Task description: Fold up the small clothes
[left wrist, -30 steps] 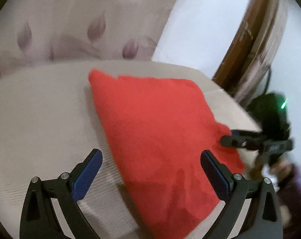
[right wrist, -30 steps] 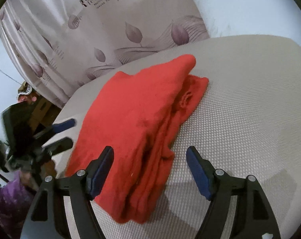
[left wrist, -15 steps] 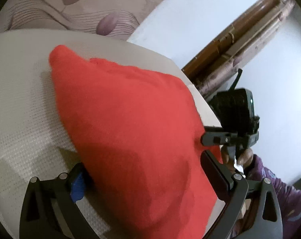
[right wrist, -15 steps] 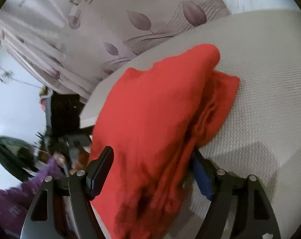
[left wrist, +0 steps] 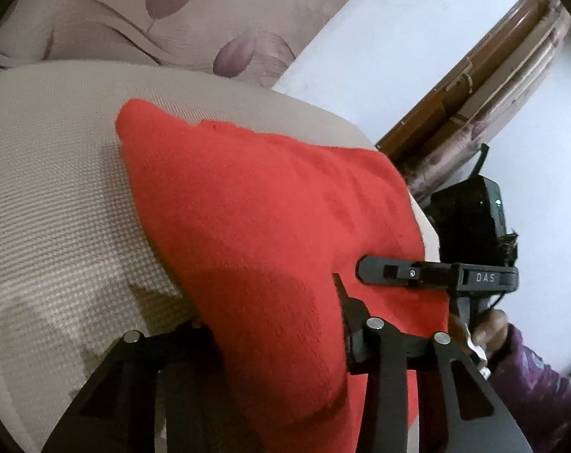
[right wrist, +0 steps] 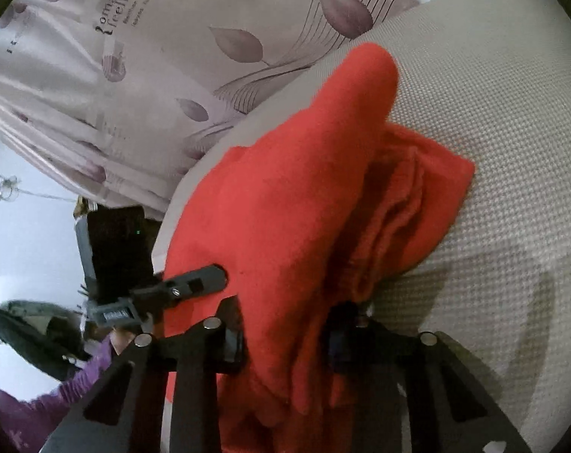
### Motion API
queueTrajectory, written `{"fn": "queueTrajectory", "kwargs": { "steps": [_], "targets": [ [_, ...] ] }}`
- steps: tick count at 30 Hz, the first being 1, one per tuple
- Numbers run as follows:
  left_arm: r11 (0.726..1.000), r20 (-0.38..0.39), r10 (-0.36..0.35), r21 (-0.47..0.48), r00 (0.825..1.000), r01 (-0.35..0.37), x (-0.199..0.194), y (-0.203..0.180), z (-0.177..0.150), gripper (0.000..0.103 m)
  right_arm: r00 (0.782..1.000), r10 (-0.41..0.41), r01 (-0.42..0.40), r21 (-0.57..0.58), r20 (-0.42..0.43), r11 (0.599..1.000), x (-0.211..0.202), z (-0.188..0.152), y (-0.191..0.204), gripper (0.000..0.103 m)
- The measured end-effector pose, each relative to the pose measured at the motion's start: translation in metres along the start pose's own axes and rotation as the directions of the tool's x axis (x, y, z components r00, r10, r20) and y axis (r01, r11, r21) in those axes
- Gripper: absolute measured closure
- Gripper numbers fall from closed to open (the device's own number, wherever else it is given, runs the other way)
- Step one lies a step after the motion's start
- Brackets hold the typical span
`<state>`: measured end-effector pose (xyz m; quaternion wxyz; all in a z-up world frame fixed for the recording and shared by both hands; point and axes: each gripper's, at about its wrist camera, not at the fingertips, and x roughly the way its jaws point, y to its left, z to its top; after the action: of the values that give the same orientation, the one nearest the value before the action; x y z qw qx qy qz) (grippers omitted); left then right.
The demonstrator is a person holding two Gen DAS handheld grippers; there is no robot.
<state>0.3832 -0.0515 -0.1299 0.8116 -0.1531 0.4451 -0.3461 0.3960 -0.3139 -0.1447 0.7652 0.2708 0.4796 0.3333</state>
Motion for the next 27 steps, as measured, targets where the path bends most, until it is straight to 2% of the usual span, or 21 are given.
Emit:
{"fn": "queueTrajectory", "kwargs": {
  "steps": [3,7,12,16,20,27],
  "targets": [
    [0.997,0.026,0.066,0.03,0.997,-0.067,-0.014,-0.013,-0.005,0.063,1.0,0.014,-0.014,0.014,0.021,1.0,-0.003,-0.006,0.011,0.078],
    [0.987,0.062,0.137,0.071,0.989,-0.142,-0.041,-0.025,-0.013,0.063,0.999,0.04,-0.039,-0.017,0.03,0.999,-0.002,-0.018,0.045,0.078],
    [0.966,0.104,0.229,0.098,0.968,-0.239,-0.085,-0.033,-0.027,0.063,0.995,0.091,-0.089,-0.051,0.035,0.995,0.006,-0.031,0.087,0.078],
    [0.938,0.128,0.305,0.129,0.944,-0.321,-0.115,-0.038,-0.041,0.063,0.99,0.138,-0.136,-0.063,0.029,0.989,0.02,-0.043,0.117,0.078],
    [0.922,0.132,0.344,0.142,0.93,-0.361,-0.139,-0.036,-0.055,0.063,0.983,0.18,-0.179,-0.043,0.026,0.983,0.034,-0.058,0.133,0.078],
    [0.913,0.115,0.367,0.146,0.923,-0.381,-0.158,-0.027,-0.078,0.063,0.982,0.191,-0.191,-0.015,-0.003,0.982,0.048,-0.086,0.147,0.078]
  ]
}}
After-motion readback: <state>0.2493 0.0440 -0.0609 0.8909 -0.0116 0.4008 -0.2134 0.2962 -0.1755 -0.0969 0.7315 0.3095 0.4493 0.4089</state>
